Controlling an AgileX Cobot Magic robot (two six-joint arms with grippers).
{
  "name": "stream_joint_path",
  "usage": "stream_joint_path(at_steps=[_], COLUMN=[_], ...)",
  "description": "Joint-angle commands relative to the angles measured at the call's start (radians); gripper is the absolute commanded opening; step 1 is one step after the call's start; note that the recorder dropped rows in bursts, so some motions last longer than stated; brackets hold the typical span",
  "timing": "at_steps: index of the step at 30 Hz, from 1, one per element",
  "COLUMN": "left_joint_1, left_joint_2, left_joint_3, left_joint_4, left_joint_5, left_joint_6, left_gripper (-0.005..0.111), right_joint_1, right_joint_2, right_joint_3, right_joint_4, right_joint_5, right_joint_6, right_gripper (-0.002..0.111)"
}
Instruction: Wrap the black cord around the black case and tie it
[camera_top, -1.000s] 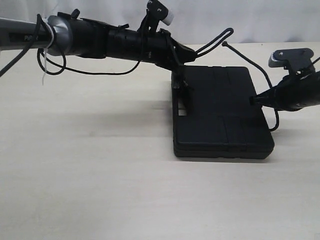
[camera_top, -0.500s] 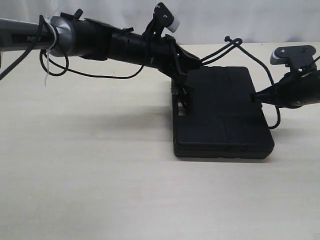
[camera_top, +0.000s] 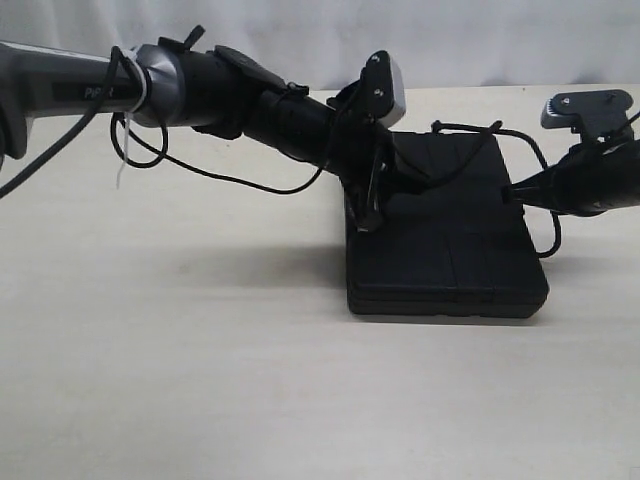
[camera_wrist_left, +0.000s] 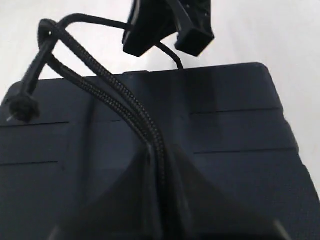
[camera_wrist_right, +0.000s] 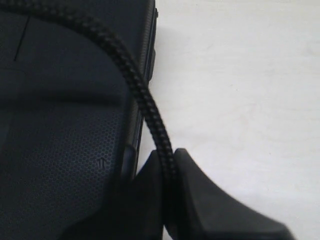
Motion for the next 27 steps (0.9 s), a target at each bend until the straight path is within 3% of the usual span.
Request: stream_joint_path(at_steps=[1, 7, 15, 18, 20, 25, 27], left_joint_1=[-0.031, -0.064, -0.079, -0.079, -0.079, -0.079, -0.08], left_joint_2=[-0.016, -0.016, -0.014, -0.014, -0.014, -0.014, -0.014], left_joint_3=[-0.003, -0.003, -0.003, -0.003, -0.005, -0.005, -0.016], left_joint_4=[-0.005, -0.117, -0.014, -0.046, -0.104, -0.41, -0.396], left_joint_5=[-0.041, -0.176, -0.137, -0.208, -0.241, -0.34, -0.331], left_joint_6=[0.028, 0.032, 0.035, 0.035, 0.035, 0.083, 0.182], left_gripper=[0.0, 0.006, 0.05, 0.058, 0.058, 0.058, 0.058], right_joint_1=[-0.001, -0.001, -0.001, -0.001, -0.001, -0.001, -0.001], right_joint_2=[-0.007, -0.007, -0.007, -0.007, -0.007, -0.007, -0.007], right_joint_3=[-0.001, -0.001, -0.001, -0.001, -0.001, -0.001, -0.001], right_joint_4=[0.002, 0.002, 0.002, 0.002, 0.002, 0.006, 0.013], right_joint_5=[0.006, 0.048, 0.047, 0.047, 0.047, 0.047, 0.042], right_joint_6=[0.022, 0.005, -0.002, -0.007, -0.009, -0.033, -0.059], right_gripper=[0.004, 0.004, 0.004, 0.004, 0.004, 0.004, 0.004])
